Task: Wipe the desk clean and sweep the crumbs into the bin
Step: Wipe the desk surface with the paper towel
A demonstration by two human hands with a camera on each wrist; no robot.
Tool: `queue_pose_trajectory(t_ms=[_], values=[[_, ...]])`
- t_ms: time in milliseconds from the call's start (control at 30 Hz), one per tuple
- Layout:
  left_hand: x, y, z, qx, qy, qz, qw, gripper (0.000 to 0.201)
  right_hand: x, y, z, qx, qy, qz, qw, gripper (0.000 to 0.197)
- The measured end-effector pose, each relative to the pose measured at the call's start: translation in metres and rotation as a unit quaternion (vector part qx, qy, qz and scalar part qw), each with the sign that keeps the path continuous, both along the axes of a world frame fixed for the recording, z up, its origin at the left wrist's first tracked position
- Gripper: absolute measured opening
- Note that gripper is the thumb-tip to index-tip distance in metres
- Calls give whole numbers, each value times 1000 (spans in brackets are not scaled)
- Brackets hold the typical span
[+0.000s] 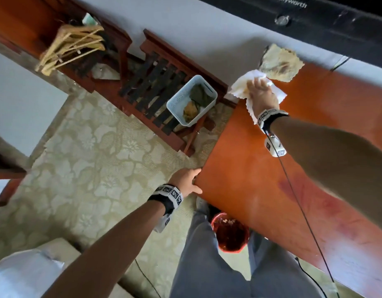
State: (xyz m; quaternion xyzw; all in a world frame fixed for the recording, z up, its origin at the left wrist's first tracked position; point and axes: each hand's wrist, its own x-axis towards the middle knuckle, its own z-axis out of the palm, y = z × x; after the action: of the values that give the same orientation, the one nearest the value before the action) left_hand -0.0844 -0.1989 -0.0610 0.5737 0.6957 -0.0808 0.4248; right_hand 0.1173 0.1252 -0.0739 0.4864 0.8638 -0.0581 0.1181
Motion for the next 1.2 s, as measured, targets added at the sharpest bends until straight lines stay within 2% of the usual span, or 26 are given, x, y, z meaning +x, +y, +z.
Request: queue_pose_trajectory(t_ms=[133,233,300,400,500,600,733,800,900,1000,1100,1200], values=[[-3,-3,-6,13,-13,-3,1000,90,3,36,-29,-32,-18,0,999,85],[-4,-4,-8,20,-14,-3,1000,89,-3,7,-11,-37,-18,-12,999,80],[-5,-5,-6,22,-12,-3,1000,90,-3,-33,-8,10,-66,47,997,74],[-7,-5,0,10,-13,-6,1000,91,-2,-113,6,-7,-81,120,989,65],[-13,-5,7,-29,-7,-22,999,97,-5,-197,1,-68,13,159,985,63],[-22,-4,15,-59,17,-40,997,105,-2,-274,-16,-127,103,200,966,67],[-44,6,29,-96,61,-51,992,124,5,-335,-15,-191,134,227,945,59],[-50,11,36,-107,53,-44,992,128,11,-338,-7,-194,148,243,939,57],[-40,25,47,-49,5,-57,997,120,22,-330,3,-211,167,247,931,60],[-19,48,49,-7,-7,-120,993,121,29,-304,-3,-181,142,229,946,63],[-5,64,43,-13,46,-193,980,128,23,-244,-1,-132,126,135,974,65],[1,59,29,-38,91,-217,971,124,24,-170,8,-74,71,94,990,71]])
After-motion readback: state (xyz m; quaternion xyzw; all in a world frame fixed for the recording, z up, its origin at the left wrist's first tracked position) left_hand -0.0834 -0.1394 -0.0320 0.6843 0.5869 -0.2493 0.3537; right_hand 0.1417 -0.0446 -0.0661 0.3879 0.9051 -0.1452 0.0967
